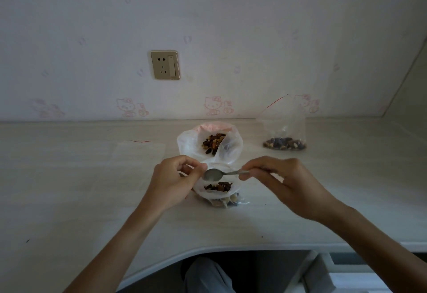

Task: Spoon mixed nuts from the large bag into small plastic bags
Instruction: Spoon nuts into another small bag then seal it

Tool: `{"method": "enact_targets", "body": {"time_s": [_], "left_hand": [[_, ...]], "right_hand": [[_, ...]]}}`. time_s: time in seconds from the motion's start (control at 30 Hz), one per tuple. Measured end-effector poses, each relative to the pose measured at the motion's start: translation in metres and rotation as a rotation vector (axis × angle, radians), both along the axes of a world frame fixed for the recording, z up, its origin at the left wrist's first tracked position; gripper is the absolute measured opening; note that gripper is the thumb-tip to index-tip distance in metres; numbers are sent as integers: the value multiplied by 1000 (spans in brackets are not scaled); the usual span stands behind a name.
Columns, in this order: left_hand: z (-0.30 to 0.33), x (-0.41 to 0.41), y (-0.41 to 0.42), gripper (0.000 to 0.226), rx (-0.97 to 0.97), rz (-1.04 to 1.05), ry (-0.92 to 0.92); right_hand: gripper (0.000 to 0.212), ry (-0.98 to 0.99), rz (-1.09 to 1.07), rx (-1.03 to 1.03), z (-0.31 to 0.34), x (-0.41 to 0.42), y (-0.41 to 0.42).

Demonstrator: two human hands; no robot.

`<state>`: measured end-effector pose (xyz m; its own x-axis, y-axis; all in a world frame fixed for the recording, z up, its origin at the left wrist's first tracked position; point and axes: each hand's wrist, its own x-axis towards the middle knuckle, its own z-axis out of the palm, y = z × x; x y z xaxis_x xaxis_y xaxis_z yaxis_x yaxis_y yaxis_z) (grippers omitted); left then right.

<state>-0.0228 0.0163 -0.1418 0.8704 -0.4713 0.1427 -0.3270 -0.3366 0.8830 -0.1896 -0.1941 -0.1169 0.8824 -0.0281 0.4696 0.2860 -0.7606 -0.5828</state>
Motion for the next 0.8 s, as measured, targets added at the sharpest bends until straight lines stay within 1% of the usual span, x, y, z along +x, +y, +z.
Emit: {"method": "enact_targets", "body": {"time_s": [0.1,0.2,0.23,0.3,0.37,0.43,0.53,0.6,0.67,0.73,0.8], "left_hand": [[0,6,2,19,-16,4,-13],[-3,18,4,19,-46,36,-14],[-5,22,4,17,-56,69,-26],[-11,35,2,16,-74,175,-88],[-15,48,-3,23,-86,291,-170],[-18,61,-12,42,-111,356,-202],[-21,75,-27,73,-117,347,-116],[-22,80,-37,83,-75,305,-78],[-23,81,-44,79,-55,267,-79],[-26,80,-48,65,-68,238,-76],[-30,80,-49,50,-68,212,-76]], "right_hand": [[19,54,-5,308,-4,7,-10],[23,63,4,699,-6,15,-18],[24,51,-10,780,-7,19,-21],[22,35,-59,871,-9,28,-27],[21,50,-117,911,-11,40,-28],[22,77,-177,900,-13,53,-26],[22,99,-243,826,-16,75,-19],[22,117,-268,765,-19,89,-15],[23,161,-299,710,-23,101,-12],[24,199,-332,659,-28,110,-11],[25,194,-357,641,-32,117,-9]]}}
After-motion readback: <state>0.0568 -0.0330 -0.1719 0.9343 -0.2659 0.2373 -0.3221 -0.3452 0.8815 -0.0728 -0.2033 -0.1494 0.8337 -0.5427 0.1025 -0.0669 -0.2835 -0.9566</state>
